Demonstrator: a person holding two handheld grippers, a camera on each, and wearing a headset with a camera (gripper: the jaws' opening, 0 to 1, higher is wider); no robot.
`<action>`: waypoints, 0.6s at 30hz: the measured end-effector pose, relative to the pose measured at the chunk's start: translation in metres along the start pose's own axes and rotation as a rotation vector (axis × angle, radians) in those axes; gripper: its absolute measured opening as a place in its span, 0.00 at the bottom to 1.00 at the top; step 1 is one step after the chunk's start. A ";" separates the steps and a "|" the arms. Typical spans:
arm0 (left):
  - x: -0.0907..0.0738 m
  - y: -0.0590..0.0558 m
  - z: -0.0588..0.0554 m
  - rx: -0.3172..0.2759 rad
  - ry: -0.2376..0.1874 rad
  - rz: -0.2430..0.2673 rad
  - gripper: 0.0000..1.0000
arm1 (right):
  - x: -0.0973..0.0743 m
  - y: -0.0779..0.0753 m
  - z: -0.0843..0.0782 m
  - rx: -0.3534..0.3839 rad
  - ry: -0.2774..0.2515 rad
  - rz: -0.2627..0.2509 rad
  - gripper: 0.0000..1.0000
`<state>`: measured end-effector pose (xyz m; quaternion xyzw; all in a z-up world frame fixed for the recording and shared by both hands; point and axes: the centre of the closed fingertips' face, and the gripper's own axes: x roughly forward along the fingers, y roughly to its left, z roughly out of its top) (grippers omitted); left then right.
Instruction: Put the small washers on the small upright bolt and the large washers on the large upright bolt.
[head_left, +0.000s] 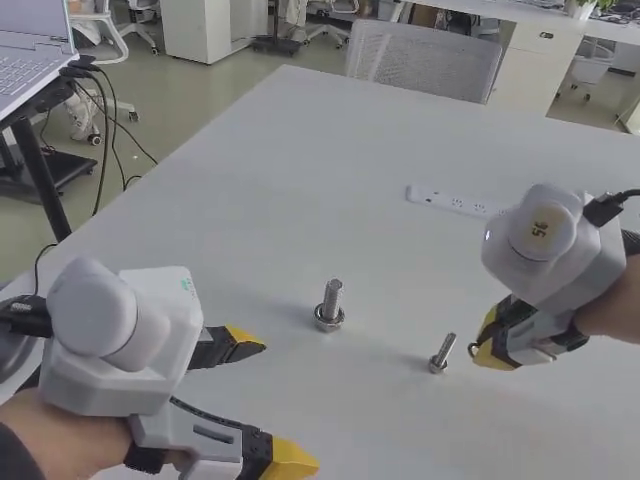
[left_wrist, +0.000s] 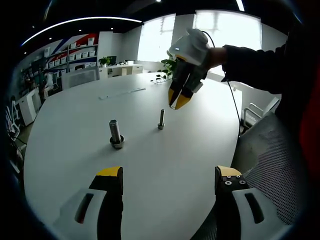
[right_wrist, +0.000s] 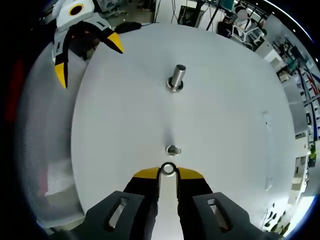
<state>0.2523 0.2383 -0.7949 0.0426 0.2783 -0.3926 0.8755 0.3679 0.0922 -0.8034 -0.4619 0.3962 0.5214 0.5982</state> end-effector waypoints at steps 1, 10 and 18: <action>0.000 0.000 -0.001 0.000 0.002 0.000 0.74 | -0.001 -0.001 0.002 -0.002 -0.003 -0.003 0.14; -0.001 0.000 -0.003 -0.003 0.000 0.002 0.74 | 0.003 -0.006 0.016 -0.030 -0.007 -0.009 0.14; -0.002 -0.001 -0.004 -0.005 0.000 0.002 0.74 | 0.008 -0.008 0.017 -0.043 0.009 -0.005 0.14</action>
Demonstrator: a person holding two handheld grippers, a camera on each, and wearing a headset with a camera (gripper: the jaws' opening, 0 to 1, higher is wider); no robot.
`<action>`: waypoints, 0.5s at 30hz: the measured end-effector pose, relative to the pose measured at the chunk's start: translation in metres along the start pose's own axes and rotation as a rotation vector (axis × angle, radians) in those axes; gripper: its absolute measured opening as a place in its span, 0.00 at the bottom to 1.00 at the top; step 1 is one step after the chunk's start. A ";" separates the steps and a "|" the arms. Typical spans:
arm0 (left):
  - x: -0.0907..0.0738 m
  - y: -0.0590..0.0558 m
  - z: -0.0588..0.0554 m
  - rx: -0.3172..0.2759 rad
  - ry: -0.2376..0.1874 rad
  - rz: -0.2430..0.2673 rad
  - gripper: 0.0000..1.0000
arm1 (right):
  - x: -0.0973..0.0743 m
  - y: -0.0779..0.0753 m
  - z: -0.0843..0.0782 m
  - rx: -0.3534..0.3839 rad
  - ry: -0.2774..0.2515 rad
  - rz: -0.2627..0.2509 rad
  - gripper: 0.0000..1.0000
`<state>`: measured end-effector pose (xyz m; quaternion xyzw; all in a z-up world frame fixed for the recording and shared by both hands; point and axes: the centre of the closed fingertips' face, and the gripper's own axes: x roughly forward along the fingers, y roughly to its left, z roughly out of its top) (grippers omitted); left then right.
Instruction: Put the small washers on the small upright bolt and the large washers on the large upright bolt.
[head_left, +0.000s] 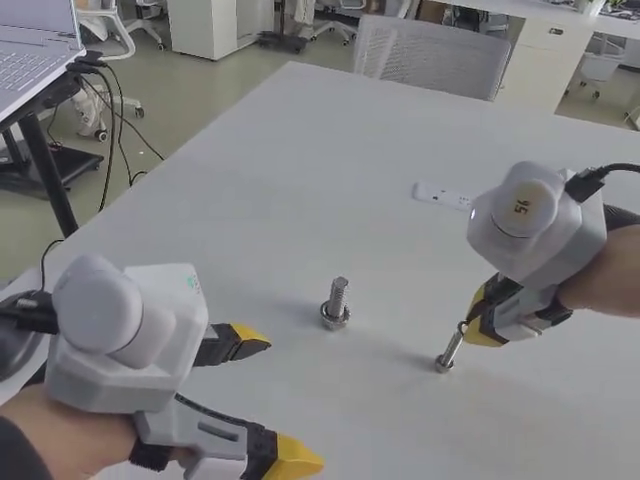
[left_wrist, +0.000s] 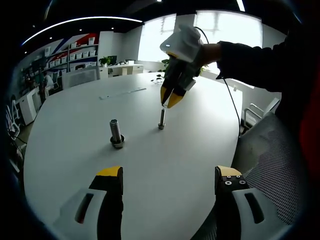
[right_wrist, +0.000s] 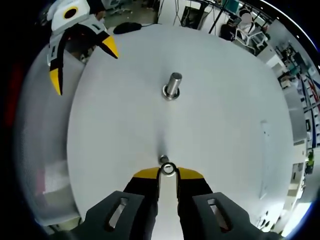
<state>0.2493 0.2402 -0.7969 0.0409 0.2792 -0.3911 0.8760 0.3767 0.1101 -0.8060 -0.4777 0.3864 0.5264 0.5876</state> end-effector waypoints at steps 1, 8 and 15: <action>0.000 0.000 0.000 0.000 0.000 0.000 0.74 | 0.001 -0.001 0.000 -0.001 0.001 0.001 0.14; 0.000 0.001 0.000 -0.003 0.000 0.002 0.74 | 0.004 -0.002 0.003 -0.009 0.008 0.012 0.14; 0.000 0.002 0.000 -0.004 0.001 0.005 0.74 | 0.007 -0.002 0.003 -0.014 0.017 0.021 0.14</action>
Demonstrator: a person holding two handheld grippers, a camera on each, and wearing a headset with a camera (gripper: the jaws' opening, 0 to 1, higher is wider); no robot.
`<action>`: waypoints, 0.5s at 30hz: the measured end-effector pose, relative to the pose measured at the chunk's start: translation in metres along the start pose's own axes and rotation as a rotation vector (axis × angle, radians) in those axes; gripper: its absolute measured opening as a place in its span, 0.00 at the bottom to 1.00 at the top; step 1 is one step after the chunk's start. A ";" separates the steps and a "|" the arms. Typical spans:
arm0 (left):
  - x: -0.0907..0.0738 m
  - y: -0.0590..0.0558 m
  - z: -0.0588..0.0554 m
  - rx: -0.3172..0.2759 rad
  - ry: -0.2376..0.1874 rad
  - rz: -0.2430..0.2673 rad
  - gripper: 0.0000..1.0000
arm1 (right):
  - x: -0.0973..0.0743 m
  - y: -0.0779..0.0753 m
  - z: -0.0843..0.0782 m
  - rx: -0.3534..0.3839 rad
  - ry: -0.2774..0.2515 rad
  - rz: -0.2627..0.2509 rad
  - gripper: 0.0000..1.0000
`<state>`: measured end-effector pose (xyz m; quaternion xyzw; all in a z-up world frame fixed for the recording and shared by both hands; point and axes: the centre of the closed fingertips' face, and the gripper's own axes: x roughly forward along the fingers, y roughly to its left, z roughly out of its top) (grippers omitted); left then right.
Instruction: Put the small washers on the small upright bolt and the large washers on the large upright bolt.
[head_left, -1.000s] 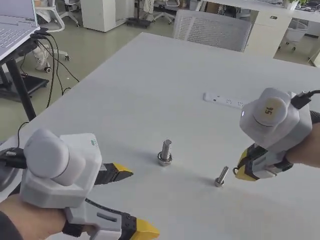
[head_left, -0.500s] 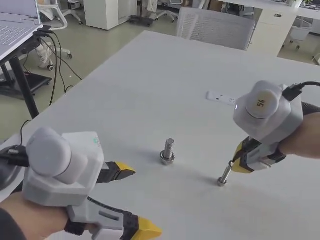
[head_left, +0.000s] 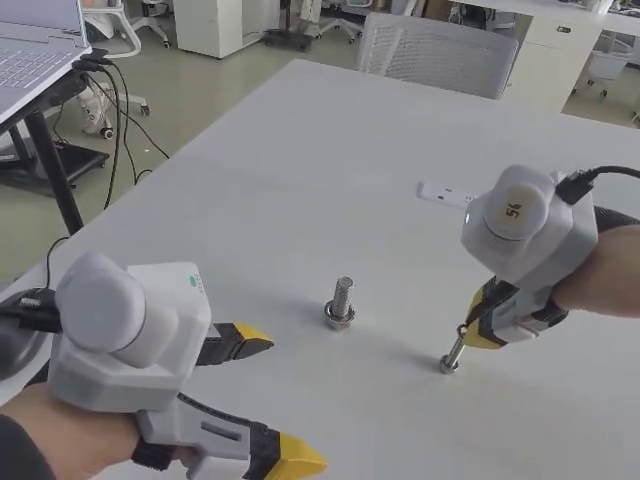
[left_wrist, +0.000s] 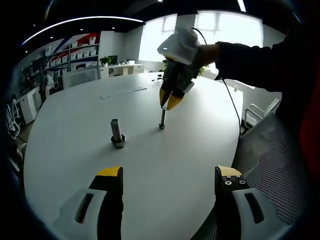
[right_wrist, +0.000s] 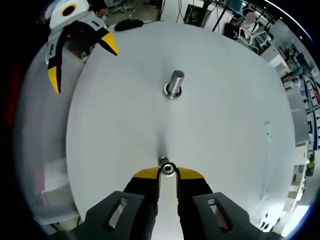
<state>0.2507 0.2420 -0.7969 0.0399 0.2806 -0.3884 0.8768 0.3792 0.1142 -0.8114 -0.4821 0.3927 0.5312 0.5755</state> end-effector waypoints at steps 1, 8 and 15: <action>0.000 0.000 0.000 -0.001 0.000 -0.001 0.74 | 0.000 0.000 0.000 0.001 0.002 0.002 0.14; 0.000 0.000 0.000 -0.002 0.003 -0.001 0.74 | 0.002 0.001 -0.003 0.003 0.009 0.007 0.14; 0.000 0.000 0.001 -0.002 0.003 -0.001 0.74 | 0.006 0.003 -0.002 0.000 0.017 0.017 0.14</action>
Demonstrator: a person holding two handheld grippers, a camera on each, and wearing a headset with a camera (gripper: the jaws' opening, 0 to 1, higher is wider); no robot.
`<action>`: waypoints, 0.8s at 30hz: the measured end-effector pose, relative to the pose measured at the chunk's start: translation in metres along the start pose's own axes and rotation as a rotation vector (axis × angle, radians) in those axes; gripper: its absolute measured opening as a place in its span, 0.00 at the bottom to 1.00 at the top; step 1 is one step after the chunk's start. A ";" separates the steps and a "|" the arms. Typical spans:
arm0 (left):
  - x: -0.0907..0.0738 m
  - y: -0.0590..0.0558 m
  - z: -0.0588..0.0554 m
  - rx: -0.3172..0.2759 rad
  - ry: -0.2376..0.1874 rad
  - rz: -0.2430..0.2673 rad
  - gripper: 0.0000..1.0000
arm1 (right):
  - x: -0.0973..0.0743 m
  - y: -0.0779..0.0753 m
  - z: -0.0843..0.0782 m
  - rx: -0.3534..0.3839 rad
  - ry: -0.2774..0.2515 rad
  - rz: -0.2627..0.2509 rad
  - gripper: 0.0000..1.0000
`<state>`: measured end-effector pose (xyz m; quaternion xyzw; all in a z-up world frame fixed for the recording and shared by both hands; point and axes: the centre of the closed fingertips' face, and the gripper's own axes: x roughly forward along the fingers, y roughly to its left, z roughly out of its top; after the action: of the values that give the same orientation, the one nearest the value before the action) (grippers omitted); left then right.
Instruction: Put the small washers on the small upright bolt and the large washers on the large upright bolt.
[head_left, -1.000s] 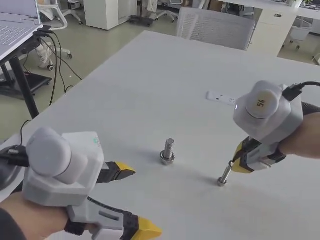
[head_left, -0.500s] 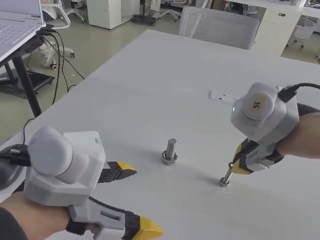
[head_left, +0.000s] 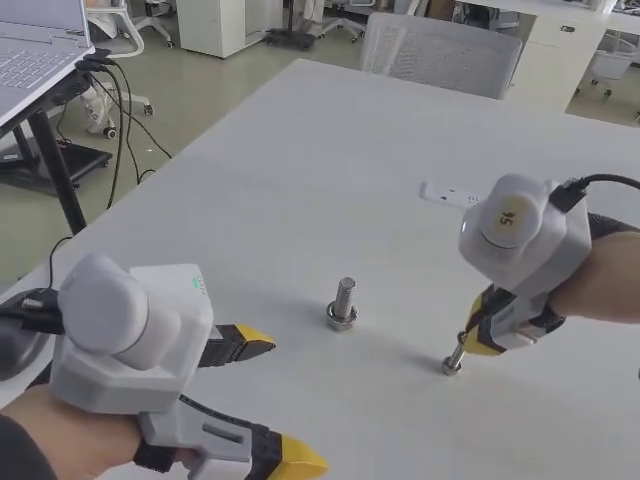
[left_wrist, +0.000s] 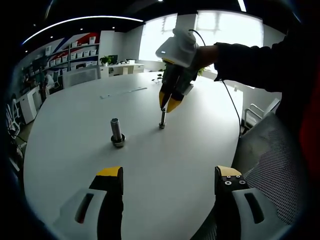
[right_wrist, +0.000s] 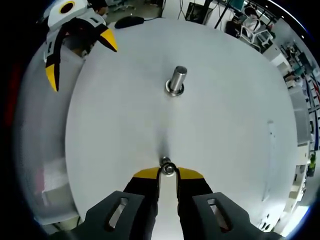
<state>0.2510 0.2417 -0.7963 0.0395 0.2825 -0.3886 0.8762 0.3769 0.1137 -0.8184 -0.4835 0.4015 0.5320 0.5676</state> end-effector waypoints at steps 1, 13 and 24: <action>0.000 0.000 0.000 0.000 -0.001 0.000 0.74 | 0.001 0.000 0.000 0.002 0.000 0.003 0.14; 0.001 -0.001 -0.001 -0.001 0.003 -0.002 0.74 | 0.016 0.000 -0.005 0.018 0.014 0.026 0.14; 0.001 -0.001 -0.002 -0.004 0.006 0.001 0.74 | 0.032 0.003 -0.008 0.030 0.017 0.044 0.14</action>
<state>0.2500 0.2411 -0.7986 0.0390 0.2857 -0.3872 0.8757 0.3784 0.1128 -0.8514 -0.4706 0.4247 0.5340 0.5595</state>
